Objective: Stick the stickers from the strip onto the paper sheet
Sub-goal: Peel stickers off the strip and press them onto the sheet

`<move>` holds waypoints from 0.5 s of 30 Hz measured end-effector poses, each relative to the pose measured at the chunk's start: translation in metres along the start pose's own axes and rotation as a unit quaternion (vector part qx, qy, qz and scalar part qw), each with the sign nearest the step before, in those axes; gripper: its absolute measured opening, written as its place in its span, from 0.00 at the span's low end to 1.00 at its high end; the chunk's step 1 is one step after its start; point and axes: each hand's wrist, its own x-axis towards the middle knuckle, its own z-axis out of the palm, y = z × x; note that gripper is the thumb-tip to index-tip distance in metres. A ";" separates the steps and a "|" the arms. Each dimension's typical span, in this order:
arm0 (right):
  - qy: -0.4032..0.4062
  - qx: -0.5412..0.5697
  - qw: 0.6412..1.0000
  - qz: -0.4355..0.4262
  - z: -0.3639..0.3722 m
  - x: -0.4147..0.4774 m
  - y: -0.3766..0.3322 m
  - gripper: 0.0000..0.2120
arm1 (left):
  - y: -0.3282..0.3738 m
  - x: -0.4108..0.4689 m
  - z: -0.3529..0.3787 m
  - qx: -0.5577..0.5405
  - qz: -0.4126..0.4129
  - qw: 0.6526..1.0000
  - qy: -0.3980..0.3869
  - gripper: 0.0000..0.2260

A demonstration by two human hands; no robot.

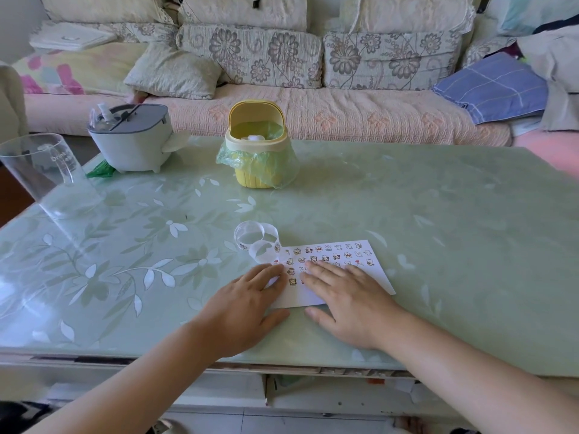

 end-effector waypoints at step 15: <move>0.155 0.095 0.982 0.047 -0.019 0.021 0.003 0.19 | -0.010 0.016 -0.014 -0.156 -0.037 0.984 0.077 0.16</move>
